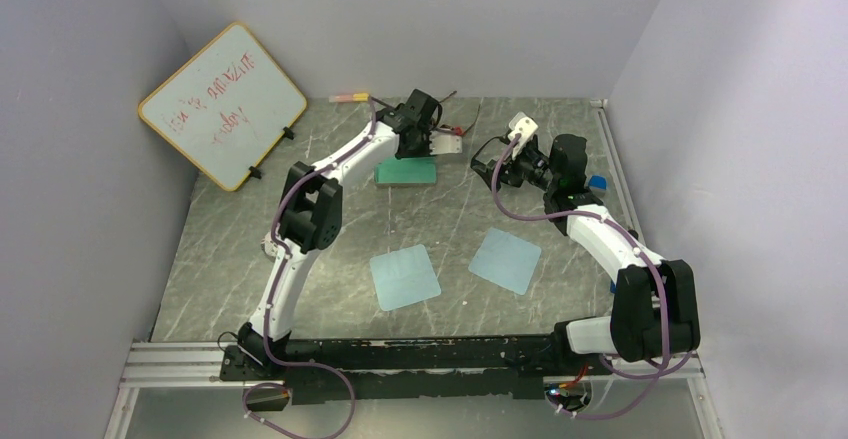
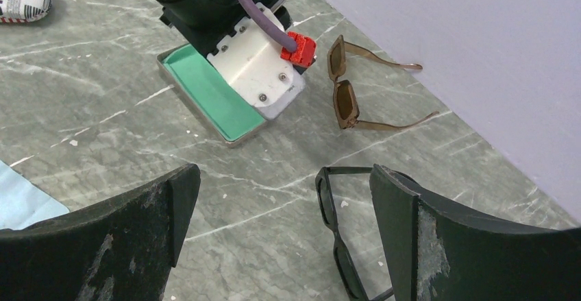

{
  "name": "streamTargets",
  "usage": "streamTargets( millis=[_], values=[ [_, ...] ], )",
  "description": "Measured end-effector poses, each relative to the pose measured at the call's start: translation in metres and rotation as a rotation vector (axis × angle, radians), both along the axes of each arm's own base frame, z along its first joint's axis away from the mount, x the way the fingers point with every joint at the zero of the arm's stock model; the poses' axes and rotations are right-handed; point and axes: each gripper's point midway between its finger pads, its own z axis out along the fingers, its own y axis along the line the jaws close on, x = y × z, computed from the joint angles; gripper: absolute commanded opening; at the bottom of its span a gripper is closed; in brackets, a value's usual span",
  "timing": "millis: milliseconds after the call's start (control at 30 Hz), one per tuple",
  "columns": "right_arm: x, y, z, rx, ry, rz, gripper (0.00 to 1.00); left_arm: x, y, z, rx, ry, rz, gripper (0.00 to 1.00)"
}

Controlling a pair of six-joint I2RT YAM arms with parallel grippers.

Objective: Organize the sunglasses
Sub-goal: Place the sunglasses case at the center of the board.

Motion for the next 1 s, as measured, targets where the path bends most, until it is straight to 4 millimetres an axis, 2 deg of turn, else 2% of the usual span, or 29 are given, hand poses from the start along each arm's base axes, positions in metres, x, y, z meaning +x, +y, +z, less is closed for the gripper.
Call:
streamTargets(
  millis=[100, 367, 533, 633, 700, 833, 900, 1000],
  values=[
    [0.0, 0.0, 0.0, 0.0, 0.0, 0.0, 1.0, 0.001, 0.002, 0.0, -0.001, 0.0, 0.006, 0.4],
    [-0.001, 0.001, 0.0, 0.001, 0.0, 0.007, 1.0, 0.003, 0.0, 0.004, -0.026, -0.005, 0.029, 0.64],
    [-0.004, 0.004, -0.002, 0.004, 0.009, 0.029, 1.0, 0.007, -0.004, 0.025, -0.077, -0.041, 0.057, 0.79],
    [-0.007, 0.007, -0.006, 0.007, 0.027, 0.055, 1.0, 0.003, -0.002, 0.052, -0.124, -0.074, 0.079, 0.84],
    [-0.012, 0.011, -0.01, 0.012, 0.047, 0.087, 1.0, -0.006, 0.003, 0.074, -0.161, -0.089, 0.098, 0.93],
    [-0.029, 0.023, -0.017, 0.03, 0.098, 0.191, 0.95, -0.05, 0.027, 0.124, -0.277, -0.092, 0.131, 0.94],
    [-0.036, 0.029, -0.017, 0.04, 0.109, 0.239, 0.9, -0.073, 0.042, 0.137, -0.338, -0.077, 0.144, 0.91],
    [-0.048, 0.039, -0.017, 0.053, 0.125, 0.307, 0.85, -0.105, 0.072, 0.139, -0.427, -0.014, 0.175, 0.84]
  ],
)
